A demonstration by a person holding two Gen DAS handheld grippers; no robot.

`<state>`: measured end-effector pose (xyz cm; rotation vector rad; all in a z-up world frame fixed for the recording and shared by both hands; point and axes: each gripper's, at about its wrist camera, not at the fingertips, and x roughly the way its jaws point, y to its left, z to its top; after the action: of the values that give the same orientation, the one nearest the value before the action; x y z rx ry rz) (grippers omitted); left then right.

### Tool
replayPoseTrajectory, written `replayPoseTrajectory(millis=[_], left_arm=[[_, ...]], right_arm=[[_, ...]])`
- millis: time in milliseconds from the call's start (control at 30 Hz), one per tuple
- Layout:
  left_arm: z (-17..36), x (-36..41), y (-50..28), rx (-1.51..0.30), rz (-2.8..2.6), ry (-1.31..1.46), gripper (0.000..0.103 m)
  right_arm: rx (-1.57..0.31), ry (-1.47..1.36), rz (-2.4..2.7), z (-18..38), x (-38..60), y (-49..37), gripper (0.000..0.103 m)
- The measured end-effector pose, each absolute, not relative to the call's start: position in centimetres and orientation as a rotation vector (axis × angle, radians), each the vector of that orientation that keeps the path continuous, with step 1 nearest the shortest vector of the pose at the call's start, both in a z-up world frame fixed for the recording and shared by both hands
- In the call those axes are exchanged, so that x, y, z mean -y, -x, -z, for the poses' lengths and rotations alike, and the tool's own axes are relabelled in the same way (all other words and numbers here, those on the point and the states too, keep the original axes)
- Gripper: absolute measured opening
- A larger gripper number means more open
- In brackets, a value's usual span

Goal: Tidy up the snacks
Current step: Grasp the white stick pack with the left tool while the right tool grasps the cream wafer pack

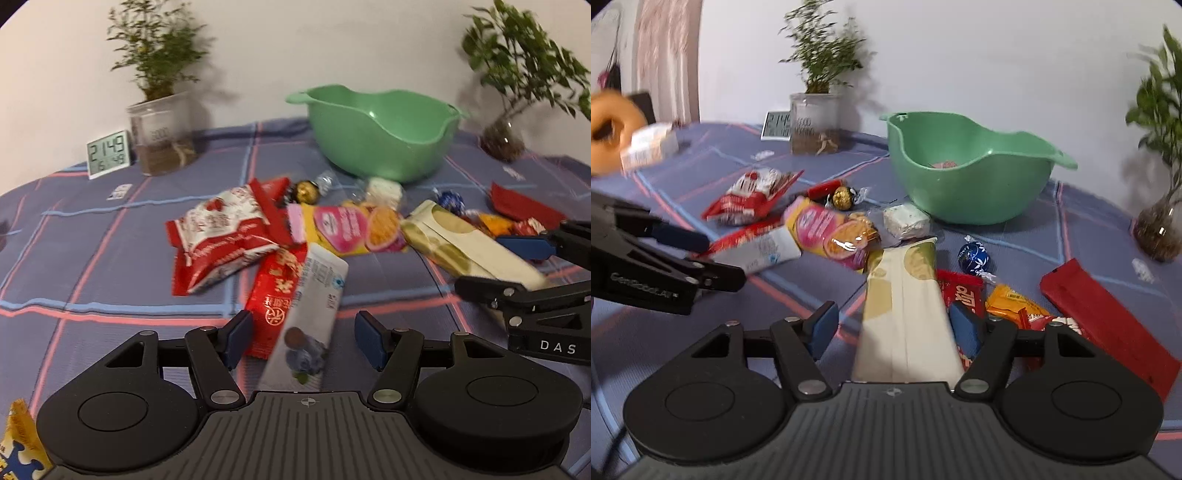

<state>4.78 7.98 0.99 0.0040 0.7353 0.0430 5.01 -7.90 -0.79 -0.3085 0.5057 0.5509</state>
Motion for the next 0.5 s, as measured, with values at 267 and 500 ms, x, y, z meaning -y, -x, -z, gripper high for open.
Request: replayPoseTrajectory(millis=[267,500], left_arm=[[-0.6,-5.8,-3.1,-0.734,0.116,-0.028,0.103],[-0.8,-4.5,-2.6,-0.745,0.166,-0.055,0.103]], right_arm=[[-0.513,0.335,-0.569,1.1,9.7,-0.8,0.058],[-0.611,0.238,-0.615,1.5,13.2,1.9,0.065]])
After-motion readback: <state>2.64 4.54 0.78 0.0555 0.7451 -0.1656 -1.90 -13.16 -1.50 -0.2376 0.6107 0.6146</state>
